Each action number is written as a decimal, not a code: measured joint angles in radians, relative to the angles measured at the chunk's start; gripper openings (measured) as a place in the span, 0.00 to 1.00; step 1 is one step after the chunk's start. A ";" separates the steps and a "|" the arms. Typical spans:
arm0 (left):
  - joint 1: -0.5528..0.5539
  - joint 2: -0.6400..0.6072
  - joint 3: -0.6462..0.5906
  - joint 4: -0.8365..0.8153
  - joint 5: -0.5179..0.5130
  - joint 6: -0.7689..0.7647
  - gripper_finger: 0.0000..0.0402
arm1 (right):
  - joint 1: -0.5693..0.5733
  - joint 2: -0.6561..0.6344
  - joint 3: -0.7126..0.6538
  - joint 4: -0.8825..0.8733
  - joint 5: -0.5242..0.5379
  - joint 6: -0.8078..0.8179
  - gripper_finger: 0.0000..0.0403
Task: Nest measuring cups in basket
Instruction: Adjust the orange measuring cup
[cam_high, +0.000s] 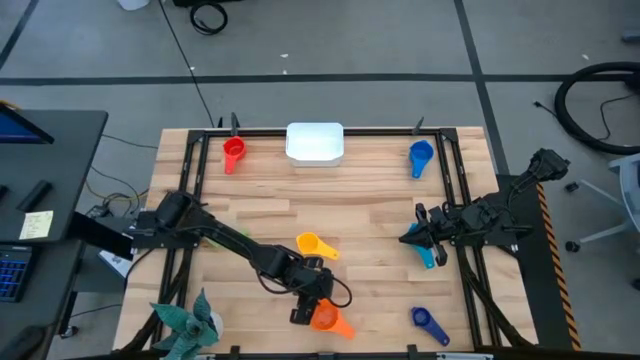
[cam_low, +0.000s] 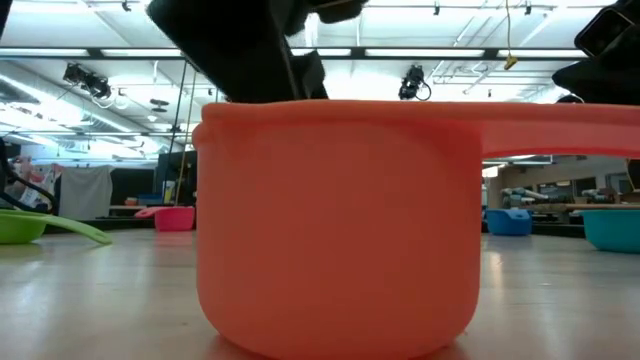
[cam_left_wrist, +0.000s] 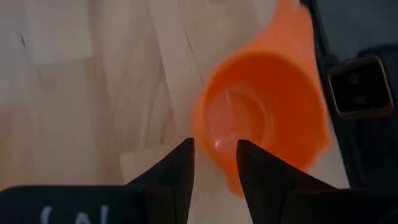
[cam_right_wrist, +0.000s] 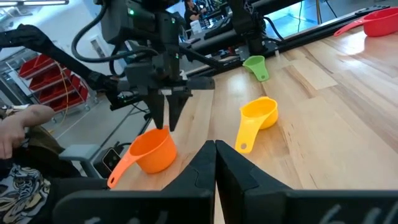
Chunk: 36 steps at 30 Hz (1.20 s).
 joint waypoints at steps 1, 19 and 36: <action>0.001 0.003 0.000 0.003 -0.008 0.000 0.31 | 0.000 0.000 0.000 0.000 0.000 0.000 0.03; 0.012 0.076 0.000 0.024 -0.014 0.003 0.31 | 0.000 0.014 0.000 0.028 0.000 0.000 0.03; 0.056 0.095 0.000 0.048 -0.040 0.078 0.04 | 0.000 0.013 0.000 0.045 0.000 0.000 0.03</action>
